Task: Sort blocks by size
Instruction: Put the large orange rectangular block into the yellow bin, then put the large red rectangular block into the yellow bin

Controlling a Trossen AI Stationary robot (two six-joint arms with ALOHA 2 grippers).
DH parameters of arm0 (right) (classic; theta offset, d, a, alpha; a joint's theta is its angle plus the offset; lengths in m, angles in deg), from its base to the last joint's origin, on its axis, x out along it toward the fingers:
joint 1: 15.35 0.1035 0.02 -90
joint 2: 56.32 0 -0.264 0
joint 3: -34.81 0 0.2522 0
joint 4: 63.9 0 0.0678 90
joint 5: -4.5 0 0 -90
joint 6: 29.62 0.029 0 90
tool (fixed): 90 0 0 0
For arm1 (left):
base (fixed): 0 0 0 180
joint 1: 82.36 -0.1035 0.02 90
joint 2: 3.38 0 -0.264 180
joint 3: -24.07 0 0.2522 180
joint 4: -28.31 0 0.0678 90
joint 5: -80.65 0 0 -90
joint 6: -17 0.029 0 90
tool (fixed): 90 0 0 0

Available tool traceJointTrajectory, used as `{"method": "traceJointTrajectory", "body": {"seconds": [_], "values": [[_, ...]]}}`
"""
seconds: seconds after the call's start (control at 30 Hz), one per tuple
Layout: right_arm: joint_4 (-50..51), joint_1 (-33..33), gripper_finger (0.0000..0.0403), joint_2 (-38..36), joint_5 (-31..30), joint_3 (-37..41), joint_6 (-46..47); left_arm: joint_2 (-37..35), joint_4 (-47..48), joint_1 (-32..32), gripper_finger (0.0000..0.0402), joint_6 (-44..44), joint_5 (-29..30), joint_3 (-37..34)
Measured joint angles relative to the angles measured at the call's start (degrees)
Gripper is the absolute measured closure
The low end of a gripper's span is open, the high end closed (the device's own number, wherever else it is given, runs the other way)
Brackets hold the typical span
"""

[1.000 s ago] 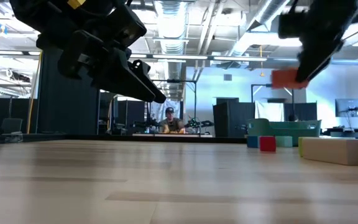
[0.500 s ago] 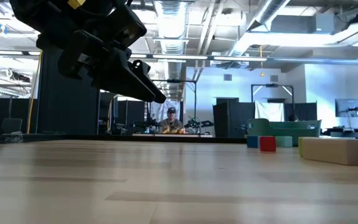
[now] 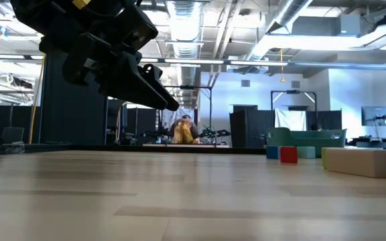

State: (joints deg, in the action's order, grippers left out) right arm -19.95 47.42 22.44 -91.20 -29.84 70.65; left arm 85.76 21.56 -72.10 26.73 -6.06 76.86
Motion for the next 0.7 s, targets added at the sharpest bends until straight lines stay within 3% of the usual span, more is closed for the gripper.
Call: {"method": "traceJointTrajectory", "body": {"seconds": [0.3, 0.7], "values": [[-0.8, 1.8, 0.0205, 3.5, 4.3, 0.0, 8.0, 0.0, 0.0, 0.0, 0.0204, 0.1, 0.0, 0.0], [-0.4, 0.2, 0.0160, -2.0, 3.9, 0.0, 8.9, 0.0, 0.1, 0.0, 0.0204, 0.1, 0.0, 0.0]]}}
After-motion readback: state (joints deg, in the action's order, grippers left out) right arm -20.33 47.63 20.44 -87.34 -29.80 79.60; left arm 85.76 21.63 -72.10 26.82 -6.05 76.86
